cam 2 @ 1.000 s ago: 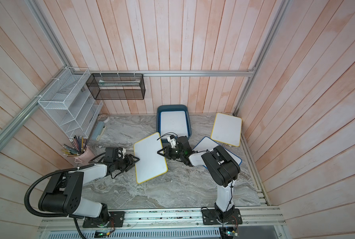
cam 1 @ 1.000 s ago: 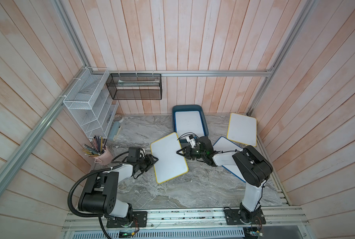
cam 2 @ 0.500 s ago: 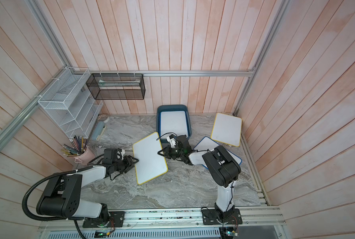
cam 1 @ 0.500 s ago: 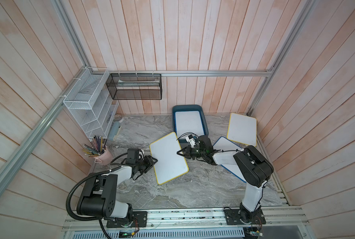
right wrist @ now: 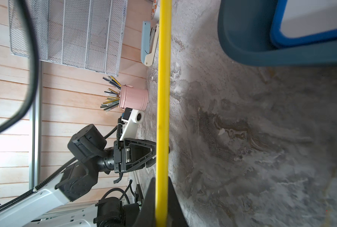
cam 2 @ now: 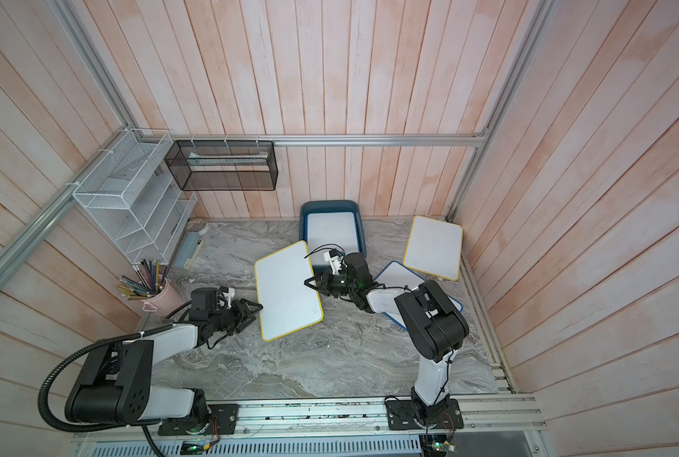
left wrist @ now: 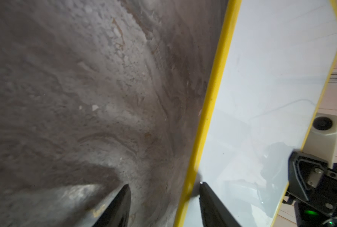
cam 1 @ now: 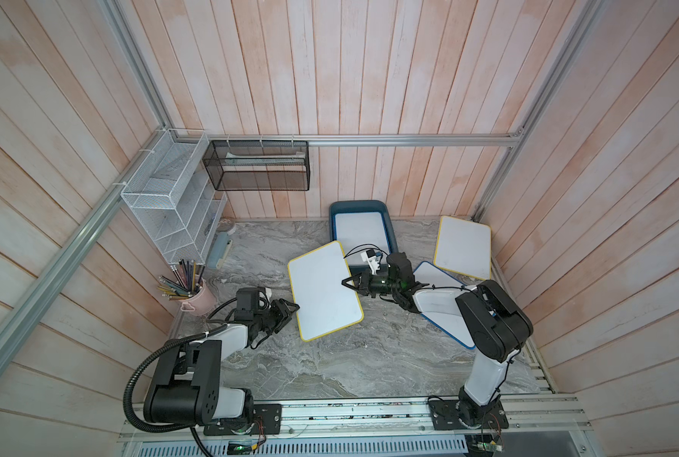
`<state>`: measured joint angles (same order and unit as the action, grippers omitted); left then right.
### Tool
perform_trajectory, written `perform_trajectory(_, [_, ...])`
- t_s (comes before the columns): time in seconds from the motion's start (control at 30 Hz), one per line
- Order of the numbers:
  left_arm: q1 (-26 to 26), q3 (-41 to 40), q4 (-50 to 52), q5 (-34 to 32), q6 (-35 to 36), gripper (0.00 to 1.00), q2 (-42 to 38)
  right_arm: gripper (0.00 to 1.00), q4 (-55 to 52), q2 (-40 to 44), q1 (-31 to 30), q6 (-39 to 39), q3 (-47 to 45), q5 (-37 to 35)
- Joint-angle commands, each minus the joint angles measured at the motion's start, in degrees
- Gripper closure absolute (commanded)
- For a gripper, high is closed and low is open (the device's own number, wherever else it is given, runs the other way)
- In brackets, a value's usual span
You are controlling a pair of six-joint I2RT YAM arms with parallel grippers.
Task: Put the whiteboard into the storage box
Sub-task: Pick up the whiteboard at the center of the board.
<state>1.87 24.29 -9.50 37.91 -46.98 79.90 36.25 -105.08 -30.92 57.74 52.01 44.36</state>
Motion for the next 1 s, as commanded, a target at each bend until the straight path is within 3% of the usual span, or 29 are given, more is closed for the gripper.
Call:
perform_trajectory(0.0, [-0.5,-0.4,-7.4,5.0,-1.8,0.43,-1.4,1.00,7.0,2.9,0.8,1.8,-0.1,3.4])
perform_trajectory(0.5, [-0.6,6.8,-14.0,11.0,-2.6,0.45,-1.3,1.00,15.2,3.1,5.2,6.2,0.3,7.0])
perform_trajectory(0.97, [-0.5,9.5,-28.3,16.5,-11.2,0.49,3.0,1.00,17.0,0.4,6.6,8.4,4.3,9.5])
